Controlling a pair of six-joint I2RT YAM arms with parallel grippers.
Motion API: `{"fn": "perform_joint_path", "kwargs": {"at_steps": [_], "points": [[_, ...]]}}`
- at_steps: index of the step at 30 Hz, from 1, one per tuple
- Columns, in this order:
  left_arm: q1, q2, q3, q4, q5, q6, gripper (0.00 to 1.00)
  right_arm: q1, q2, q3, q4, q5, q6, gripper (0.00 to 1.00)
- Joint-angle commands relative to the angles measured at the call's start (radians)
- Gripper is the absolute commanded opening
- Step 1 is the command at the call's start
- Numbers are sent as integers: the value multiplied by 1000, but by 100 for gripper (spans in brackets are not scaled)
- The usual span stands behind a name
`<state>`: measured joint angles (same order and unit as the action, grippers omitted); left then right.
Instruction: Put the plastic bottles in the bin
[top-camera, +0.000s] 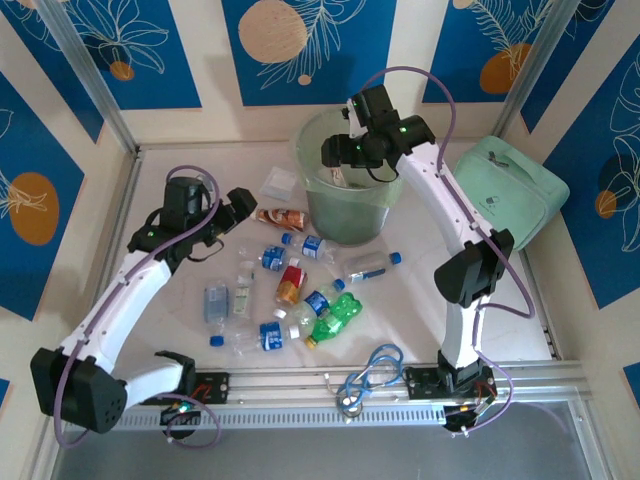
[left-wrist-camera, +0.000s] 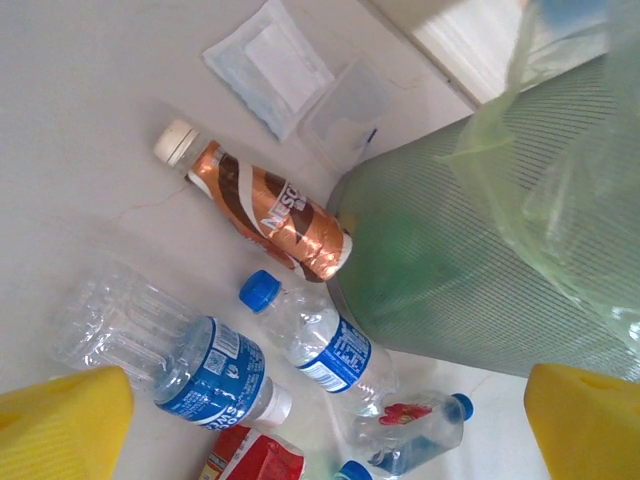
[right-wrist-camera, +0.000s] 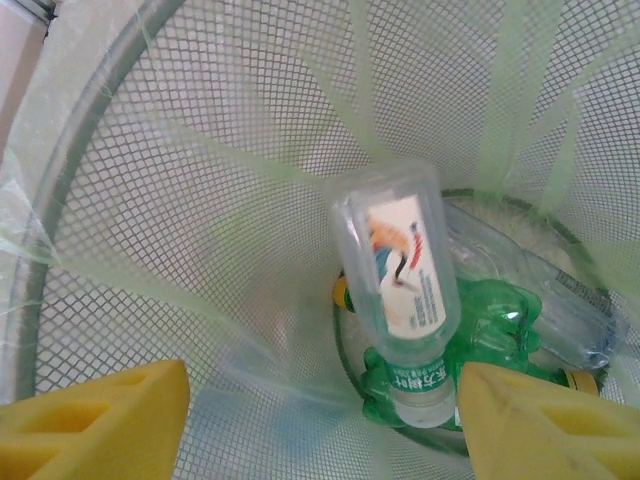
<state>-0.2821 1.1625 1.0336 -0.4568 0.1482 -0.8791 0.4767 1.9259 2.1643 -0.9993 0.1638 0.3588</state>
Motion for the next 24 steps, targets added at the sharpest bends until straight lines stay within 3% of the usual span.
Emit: {"fn": "perform_joint_path", "kwargs": {"at_steps": [1,7,17,24], "points": [[23,57,-7,24,-5,-75,100,30,-89,9,-21,50,-3,72],[23,216,42,72,12,-162,92,81,-236,-104,10,100,32,71],[23,505,191,106,7,-274,81,205,-468,-404,131,68,93,71],[23,671,368,-67,-101,-293,73,229,-478,-448,146,60,118,70]]}}
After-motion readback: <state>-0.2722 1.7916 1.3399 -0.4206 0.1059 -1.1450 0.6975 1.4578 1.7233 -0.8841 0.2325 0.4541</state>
